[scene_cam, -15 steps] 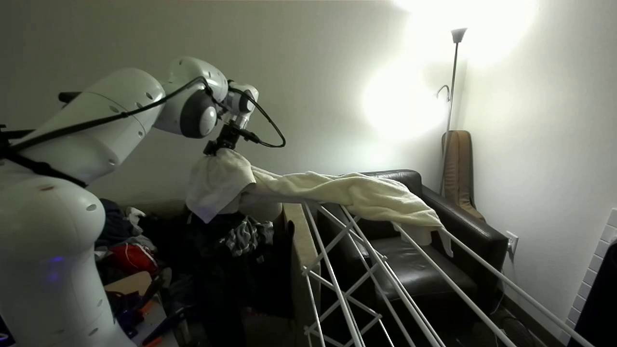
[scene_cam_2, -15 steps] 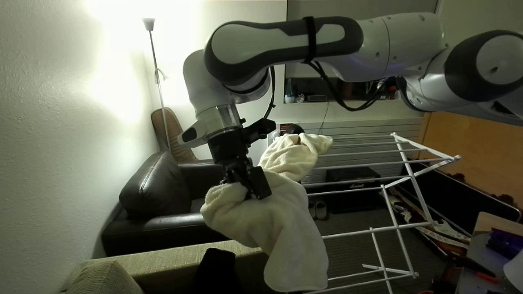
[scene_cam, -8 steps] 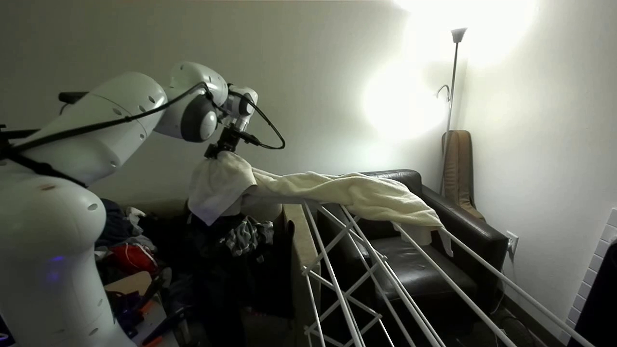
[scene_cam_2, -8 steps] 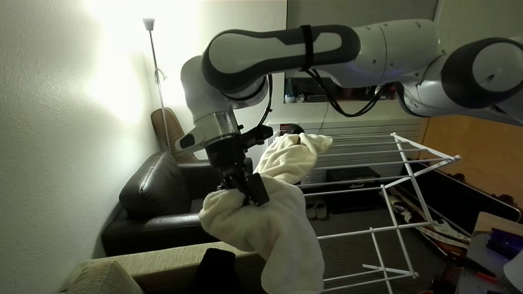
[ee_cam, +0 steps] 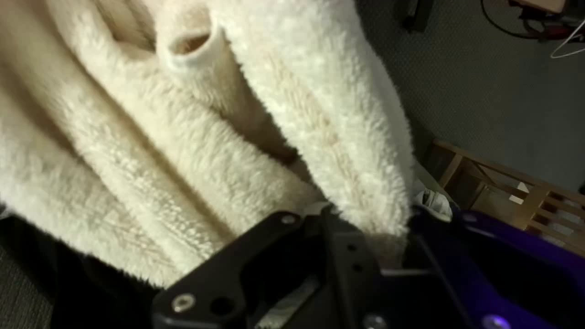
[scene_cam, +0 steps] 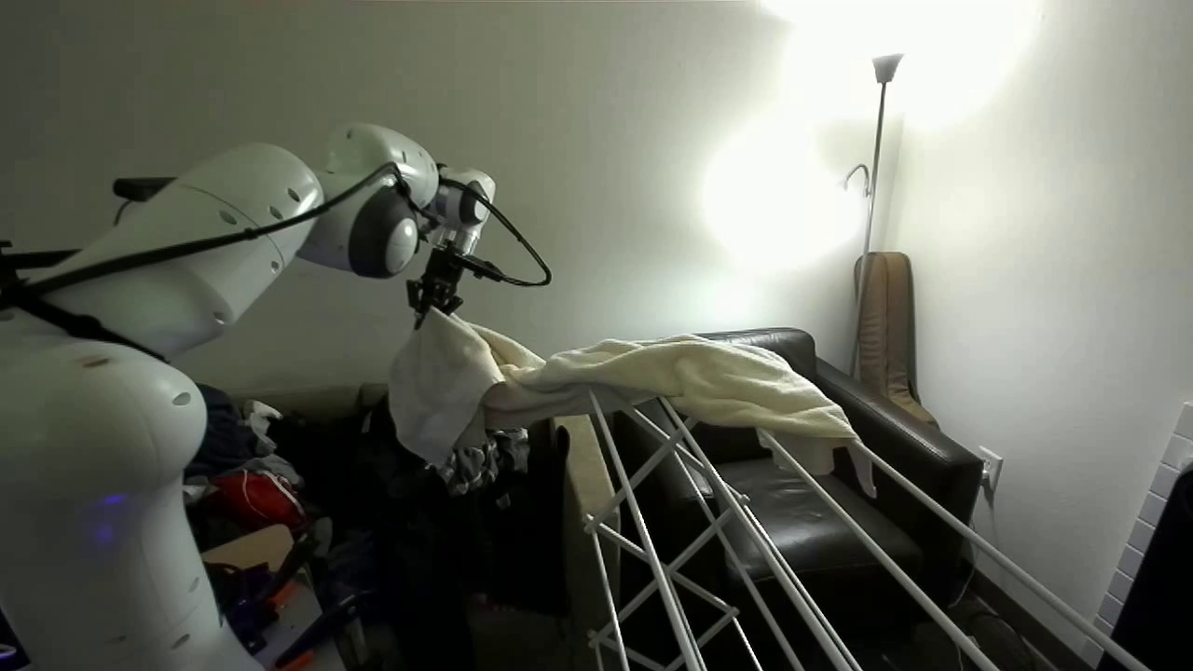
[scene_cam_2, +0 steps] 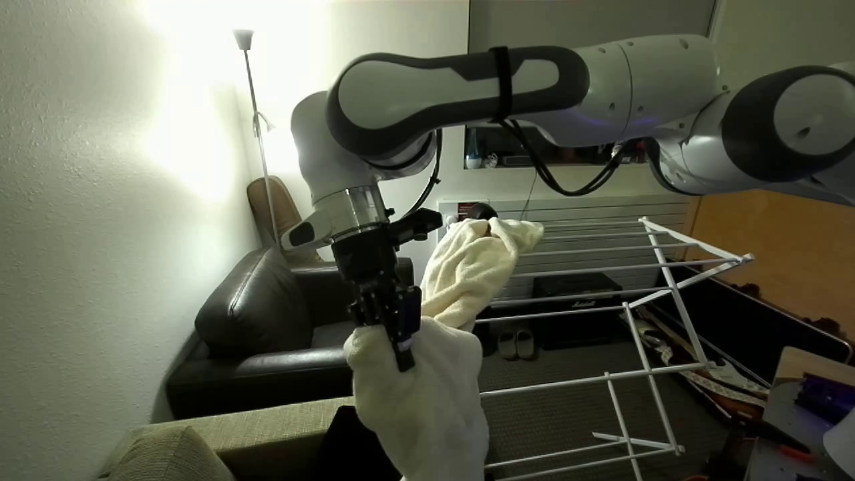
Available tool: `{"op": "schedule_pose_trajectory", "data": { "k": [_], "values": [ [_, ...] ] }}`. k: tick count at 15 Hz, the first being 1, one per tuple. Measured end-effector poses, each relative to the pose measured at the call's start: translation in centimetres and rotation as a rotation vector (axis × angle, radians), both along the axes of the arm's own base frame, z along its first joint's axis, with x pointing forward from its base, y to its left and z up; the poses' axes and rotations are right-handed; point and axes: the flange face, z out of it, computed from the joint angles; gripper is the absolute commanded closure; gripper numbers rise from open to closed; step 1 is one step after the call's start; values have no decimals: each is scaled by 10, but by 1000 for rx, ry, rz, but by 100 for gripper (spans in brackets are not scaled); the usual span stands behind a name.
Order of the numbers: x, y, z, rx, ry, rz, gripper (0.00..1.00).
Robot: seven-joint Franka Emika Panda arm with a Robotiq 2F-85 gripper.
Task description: Take the towel and put it on the couch
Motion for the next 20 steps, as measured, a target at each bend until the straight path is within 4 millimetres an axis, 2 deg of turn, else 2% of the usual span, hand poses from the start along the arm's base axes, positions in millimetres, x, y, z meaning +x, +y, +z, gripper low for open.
{"op": "schedule_pose_trajectory", "data": {
  "k": [10,11,13,14,15,20],
  "values": [
    [1,-2,-5,-6,3,-3,84],
    [1,-2,-5,-6,3,-3,94],
    [1,-2,-5,-7,4,-3,95],
    [2,-2,-8,-9,6,-4,61],
    [2,-2,-10,-11,9,-4,60],
    [3,-3,-16,-13,15,-7,30]
  ]
}}
